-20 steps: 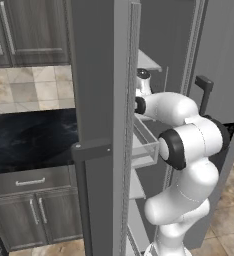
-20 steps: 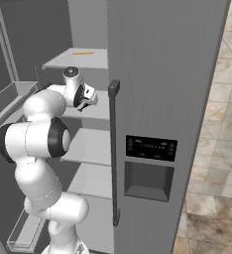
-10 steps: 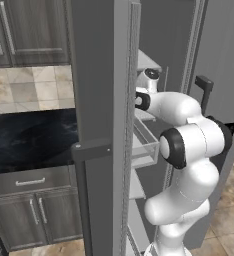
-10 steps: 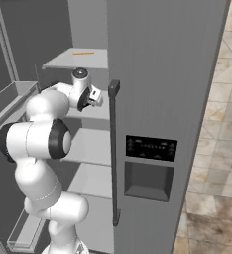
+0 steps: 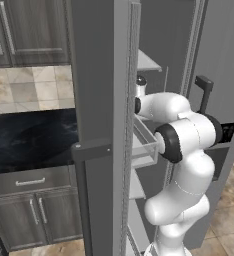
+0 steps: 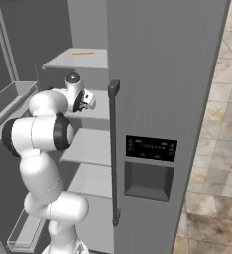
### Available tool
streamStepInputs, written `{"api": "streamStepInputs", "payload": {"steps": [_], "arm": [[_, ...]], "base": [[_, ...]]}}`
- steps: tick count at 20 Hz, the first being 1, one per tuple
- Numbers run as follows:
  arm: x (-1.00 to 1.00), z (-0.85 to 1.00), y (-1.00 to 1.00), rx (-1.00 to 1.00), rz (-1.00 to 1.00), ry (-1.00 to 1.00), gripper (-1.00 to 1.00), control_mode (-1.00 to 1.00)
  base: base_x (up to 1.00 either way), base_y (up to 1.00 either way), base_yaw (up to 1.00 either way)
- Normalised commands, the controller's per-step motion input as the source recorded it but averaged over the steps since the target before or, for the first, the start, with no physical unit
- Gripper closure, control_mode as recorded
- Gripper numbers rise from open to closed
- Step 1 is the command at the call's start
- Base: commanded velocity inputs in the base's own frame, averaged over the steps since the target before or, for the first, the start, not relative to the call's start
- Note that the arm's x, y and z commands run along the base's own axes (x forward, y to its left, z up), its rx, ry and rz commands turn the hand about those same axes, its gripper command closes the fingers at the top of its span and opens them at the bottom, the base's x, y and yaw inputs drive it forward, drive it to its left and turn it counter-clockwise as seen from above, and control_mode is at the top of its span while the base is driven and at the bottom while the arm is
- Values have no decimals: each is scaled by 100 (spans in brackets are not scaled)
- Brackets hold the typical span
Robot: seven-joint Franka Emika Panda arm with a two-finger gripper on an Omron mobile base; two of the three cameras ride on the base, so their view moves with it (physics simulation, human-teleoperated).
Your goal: Take the fish out of the fridge, briefly rinse it in the sink, and place it on the tray next to the sink.
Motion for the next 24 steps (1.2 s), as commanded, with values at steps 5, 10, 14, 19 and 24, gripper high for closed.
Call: {"api": "streamStepInputs", "payload": {"steps": [5, 10, 14, 19, 24], "arm": [[40, -15, 9, 0, 0, 2, -100, -100], [43, -2, 0, 0, 0, 0, -100, -100], [47, -2, 0, 0, 0, 0, -100, -100], [37, -18, 0, -7, 0, 0, -100, -100], [33, -25, 0, -10, 0, 0, -100, -100]], "base": [[0, 0, 0], [0, 0, 0], [0, 0, 0], [0, 0, 0], [0, 0, 0]]}}
